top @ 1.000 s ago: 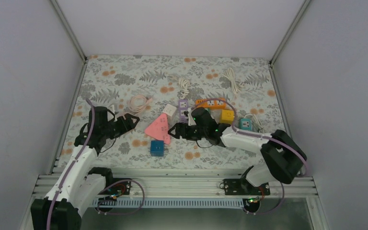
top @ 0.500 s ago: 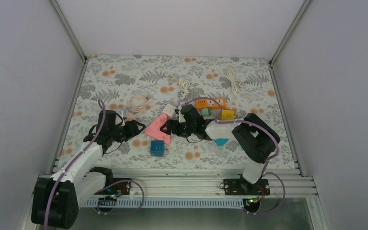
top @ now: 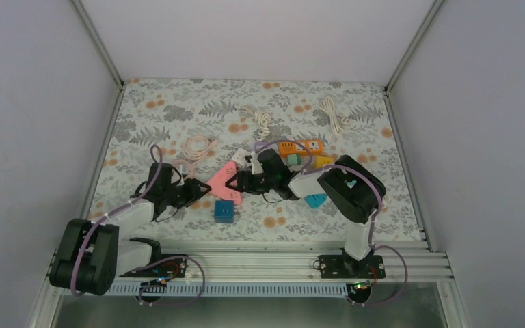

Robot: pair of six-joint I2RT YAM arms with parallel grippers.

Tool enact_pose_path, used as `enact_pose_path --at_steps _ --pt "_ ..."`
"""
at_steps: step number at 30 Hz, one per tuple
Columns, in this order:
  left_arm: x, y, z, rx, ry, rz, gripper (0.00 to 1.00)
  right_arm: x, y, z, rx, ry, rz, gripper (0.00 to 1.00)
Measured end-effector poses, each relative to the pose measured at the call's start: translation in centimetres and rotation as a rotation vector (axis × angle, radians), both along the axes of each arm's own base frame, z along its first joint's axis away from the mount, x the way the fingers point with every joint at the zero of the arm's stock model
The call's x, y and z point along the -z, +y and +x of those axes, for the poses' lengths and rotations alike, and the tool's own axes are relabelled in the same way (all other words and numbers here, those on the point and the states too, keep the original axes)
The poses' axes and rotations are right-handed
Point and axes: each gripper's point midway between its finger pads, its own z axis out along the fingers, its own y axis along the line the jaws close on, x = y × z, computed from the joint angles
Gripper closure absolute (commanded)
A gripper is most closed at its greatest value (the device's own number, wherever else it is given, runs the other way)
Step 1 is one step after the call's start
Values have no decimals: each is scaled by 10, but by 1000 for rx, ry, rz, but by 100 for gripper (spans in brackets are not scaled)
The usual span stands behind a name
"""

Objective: Insert the plug
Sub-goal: Adjust the plug at the center of the board.

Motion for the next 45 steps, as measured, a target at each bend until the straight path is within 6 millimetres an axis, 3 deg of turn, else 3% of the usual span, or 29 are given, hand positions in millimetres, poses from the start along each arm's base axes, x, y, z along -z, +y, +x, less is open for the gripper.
enact_pose_path --at_steps 4,17,23,27,31,34,38,45 --pt "2 -1 4 1 4 0 62 2 4 -2 -25 9 28 47" --pt "-4 4 19 -34 -26 34 63 -17 6 2 -14 39 140 76" --pt "-6 8 23 -43 -23 66 62 -27 11 0 -19 54 179 52" --pt "-6 9 24 -44 -25 80 62 -37 21 -4 -49 49 202 52" --pt "-6 10 23 -43 -21 85 62 -53 39 -4 -84 16 234 58" --pt "-4 10 21 -43 -10 92 62 -60 47 -4 -98 -1 244 54" --pt "-8 12 21 -43 -17 103 62 -54 48 3 -81 -13 195 40" --pt "-13 13 25 -44 -37 115 61 -33 49 10 -56 -102 25 30"
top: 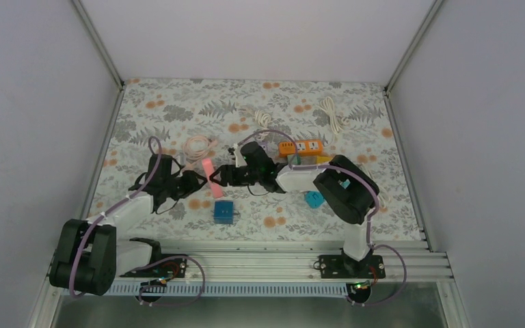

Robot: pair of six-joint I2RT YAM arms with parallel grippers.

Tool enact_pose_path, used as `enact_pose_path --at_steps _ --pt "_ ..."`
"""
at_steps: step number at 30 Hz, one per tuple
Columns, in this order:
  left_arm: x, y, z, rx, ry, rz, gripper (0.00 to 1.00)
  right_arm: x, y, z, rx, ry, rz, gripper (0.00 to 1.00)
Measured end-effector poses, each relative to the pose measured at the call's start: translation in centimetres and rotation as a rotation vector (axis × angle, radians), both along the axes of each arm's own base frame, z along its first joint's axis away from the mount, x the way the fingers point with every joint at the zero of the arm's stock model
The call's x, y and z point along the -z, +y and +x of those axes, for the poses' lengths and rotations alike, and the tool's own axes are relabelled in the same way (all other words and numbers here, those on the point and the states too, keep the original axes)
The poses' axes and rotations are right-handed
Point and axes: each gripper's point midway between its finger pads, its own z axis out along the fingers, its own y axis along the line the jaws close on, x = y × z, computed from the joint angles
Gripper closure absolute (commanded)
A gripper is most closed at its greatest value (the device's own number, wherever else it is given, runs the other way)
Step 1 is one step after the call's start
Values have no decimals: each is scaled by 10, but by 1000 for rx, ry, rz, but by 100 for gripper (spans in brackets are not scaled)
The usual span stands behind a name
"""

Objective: Insert the plug
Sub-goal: Adjust the plug at the center of the board, then pick up the plug from the center of the board.

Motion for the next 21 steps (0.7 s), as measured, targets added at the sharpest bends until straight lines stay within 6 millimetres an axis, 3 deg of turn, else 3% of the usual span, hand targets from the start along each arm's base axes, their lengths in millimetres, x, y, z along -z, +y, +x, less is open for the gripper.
enact_pose_path --at_steps 4,9,16,21 --pt "0 3 -1 -9 2 15 62 15 0 -2 22 -80 -143 30" --pt "-8 14 1 -60 -24 66 61 20 8 -11 47 -155 -257 30" --pt "-45 45 7 -209 -134 172 57 8 20 -12 126 -280 -360 27" --pt "-65 59 9 -276 -183 214 56 1 28 3 202 -333 -406 37"
